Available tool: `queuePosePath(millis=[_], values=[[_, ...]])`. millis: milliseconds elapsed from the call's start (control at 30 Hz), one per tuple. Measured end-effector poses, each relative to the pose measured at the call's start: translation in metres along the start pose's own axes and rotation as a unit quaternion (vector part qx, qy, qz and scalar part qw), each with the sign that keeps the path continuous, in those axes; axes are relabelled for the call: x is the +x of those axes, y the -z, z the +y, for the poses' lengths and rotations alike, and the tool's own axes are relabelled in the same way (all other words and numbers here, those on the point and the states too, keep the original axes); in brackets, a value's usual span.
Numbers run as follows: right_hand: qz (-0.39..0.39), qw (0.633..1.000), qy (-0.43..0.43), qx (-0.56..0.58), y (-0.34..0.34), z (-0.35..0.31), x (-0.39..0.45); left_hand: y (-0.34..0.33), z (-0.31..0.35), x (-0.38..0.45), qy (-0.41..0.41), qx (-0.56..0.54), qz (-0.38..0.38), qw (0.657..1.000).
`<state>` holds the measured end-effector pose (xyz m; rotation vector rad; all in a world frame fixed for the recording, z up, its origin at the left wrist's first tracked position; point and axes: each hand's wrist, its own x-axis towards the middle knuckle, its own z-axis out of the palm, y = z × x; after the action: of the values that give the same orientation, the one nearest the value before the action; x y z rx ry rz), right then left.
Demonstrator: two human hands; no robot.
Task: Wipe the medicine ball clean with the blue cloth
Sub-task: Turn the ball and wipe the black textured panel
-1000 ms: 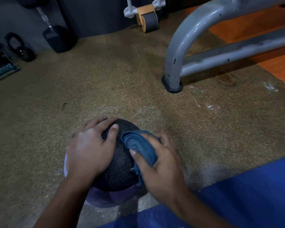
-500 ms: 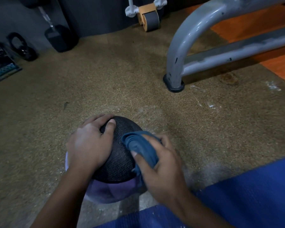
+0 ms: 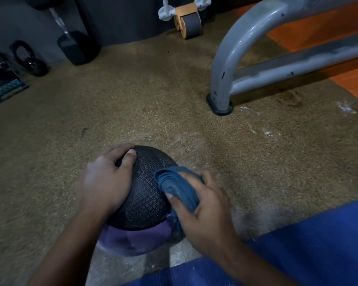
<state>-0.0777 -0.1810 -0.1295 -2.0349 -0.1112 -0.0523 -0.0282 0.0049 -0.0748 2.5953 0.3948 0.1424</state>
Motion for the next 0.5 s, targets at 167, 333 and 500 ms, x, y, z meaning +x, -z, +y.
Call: queuePosePath(millis=[167,333,500], values=[[-0.004,0.982,-0.137,0.131,-0.008,0.027,0.032,0.004,-0.004,-0.008,0.002,-0.001,0.008,1.000],[-0.021,0.999,-0.015,0.031,-0.005,-0.008,0.004,0.007,-0.006,-0.005,0.038,0.002,0.007,0.999],[0.009,0.999,0.032,0.010,-0.011,-0.003,-0.011,0.009,-0.011,-0.006,0.041,-0.015,0.003,0.999]])
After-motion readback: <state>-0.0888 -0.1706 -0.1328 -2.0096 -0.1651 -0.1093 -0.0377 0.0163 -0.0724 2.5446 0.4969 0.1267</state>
